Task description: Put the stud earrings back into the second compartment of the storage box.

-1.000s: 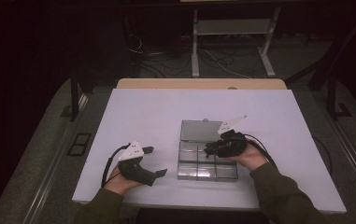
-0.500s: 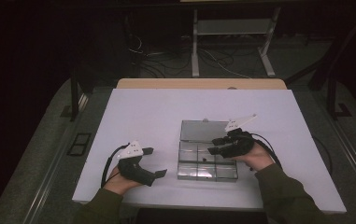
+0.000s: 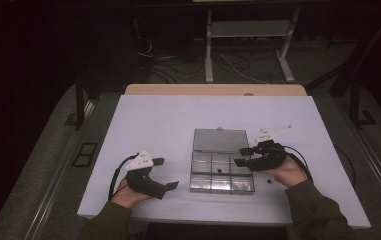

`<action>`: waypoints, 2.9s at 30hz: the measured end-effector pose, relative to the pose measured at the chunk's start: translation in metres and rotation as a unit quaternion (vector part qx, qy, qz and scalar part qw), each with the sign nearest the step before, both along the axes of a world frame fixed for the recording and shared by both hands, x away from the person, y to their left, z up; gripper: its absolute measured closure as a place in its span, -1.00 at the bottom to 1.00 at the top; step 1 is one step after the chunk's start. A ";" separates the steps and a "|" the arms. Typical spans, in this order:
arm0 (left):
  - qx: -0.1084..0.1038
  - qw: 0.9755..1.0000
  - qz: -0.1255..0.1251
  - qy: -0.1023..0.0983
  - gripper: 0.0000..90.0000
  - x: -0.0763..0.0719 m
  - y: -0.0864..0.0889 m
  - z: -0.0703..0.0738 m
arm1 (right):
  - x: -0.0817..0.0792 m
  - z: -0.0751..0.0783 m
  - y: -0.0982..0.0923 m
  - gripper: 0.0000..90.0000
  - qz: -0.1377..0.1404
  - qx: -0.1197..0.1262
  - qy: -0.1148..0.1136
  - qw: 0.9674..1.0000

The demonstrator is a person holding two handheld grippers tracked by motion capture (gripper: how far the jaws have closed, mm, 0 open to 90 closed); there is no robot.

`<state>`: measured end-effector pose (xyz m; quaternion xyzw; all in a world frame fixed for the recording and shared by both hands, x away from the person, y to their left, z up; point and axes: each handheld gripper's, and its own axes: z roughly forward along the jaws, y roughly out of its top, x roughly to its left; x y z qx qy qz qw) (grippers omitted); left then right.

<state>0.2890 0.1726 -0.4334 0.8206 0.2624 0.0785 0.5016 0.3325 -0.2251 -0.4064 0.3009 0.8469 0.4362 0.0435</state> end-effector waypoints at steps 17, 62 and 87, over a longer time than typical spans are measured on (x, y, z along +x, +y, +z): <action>0.001 1.000 -0.005 0.004 -1.00 0.000 -0.001 -0.001 | -0.023 -0.003 -0.043 0.07 -0.040 0.002 -0.003 0.999; 0.004 1.000 -0.009 0.012 -0.99 -0.001 -0.003 -0.002 | -0.046 -0.040 -0.066 0.63 -0.042 -0.098 0.017 0.994; 0.004 1.000 -0.011 0.012 -0.99 -0.001 -0.003 -0.002 | -0.045 -0.033 -0.070 0.75 -0.049 -0.081 0.010 0.995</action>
